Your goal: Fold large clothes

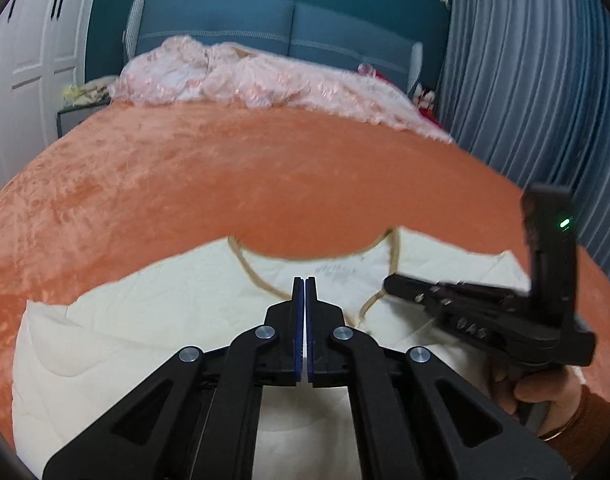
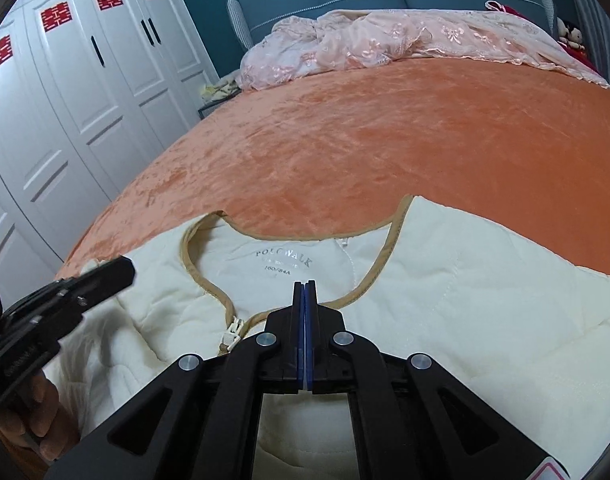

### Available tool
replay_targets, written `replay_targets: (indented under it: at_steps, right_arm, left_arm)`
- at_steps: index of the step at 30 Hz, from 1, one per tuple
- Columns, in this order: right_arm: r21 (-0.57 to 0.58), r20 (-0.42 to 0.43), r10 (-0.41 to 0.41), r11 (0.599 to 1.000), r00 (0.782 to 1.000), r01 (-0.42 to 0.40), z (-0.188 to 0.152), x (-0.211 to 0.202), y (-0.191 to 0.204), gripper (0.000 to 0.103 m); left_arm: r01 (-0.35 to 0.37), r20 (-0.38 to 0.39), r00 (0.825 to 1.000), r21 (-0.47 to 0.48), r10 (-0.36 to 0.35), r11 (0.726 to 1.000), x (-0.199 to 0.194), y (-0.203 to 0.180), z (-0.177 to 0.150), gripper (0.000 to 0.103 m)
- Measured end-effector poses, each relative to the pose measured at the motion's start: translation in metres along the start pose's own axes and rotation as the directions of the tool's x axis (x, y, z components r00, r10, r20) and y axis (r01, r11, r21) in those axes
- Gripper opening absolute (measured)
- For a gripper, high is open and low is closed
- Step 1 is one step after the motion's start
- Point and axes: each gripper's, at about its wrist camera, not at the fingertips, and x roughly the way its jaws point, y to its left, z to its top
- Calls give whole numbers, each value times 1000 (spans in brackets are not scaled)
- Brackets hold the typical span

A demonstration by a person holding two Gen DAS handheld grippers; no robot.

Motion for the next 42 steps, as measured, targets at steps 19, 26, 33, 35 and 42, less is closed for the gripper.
replay_targets:
  at_steps: [19,26,33,35,42]
  right_arm:
    - [17,-106,-215,976,971,217,-1,34,-11,0]
    - [26,-67,-231,972,971,234,1,23,-11,0]
    - [164,94,-236,962,967,219,-38,-157,-15,17]
    - [154,84,-252,959,964,237,-74,-216,-23,64]
    - [280,-170,-243,917,955,283,-243,-369,-70,81]
  left_arm:
    - [-128,-196,975,-91,108,988,85,31,2,0]
    - [-276,-169,950,-67,262,959,74,25,8,0]
    - [-182,-47,983,-332,177,925,-97,42,2,55]
    - [-191,-28,981,-313,192,930,-154,46,-24,73]
    - [-308,-286,932,-295,224,904,-283,67,-179,89]
